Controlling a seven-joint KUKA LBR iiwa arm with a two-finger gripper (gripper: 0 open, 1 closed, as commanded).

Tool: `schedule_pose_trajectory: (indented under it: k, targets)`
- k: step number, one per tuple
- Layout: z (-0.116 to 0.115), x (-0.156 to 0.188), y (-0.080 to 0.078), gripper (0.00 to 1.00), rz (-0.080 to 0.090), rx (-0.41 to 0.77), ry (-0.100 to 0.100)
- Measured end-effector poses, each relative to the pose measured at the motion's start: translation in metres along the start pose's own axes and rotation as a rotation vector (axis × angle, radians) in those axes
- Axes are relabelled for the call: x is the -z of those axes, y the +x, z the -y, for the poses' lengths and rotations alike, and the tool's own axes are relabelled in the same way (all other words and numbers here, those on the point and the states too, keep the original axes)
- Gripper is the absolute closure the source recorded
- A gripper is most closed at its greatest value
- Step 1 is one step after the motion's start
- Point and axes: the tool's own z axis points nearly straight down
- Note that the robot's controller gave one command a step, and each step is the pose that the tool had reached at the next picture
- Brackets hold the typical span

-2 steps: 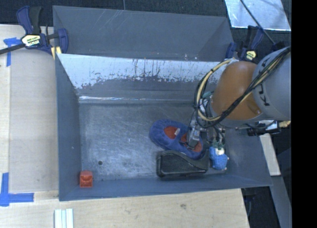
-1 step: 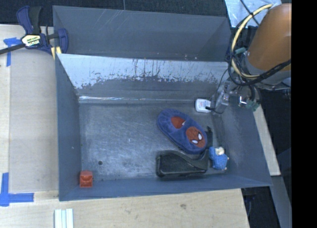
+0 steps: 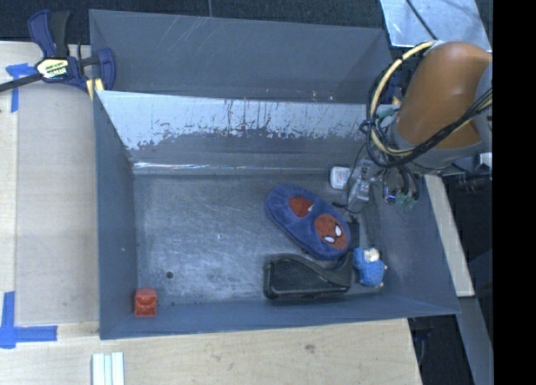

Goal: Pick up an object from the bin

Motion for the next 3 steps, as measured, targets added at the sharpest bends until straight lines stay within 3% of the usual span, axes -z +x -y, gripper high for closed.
schedule_pose_trajectory:
  k: [1,2,3]
  targets:
    - [0.0,0.004,-0.002,0.0,0.006,0.0,-0.001]
    - [-0.035,-0.099,0.02,0.0,-0.004,-0.091,0.0]
    - [-0.035,-0.091,0.014,1.0,0.016,-0.094,-0.003]
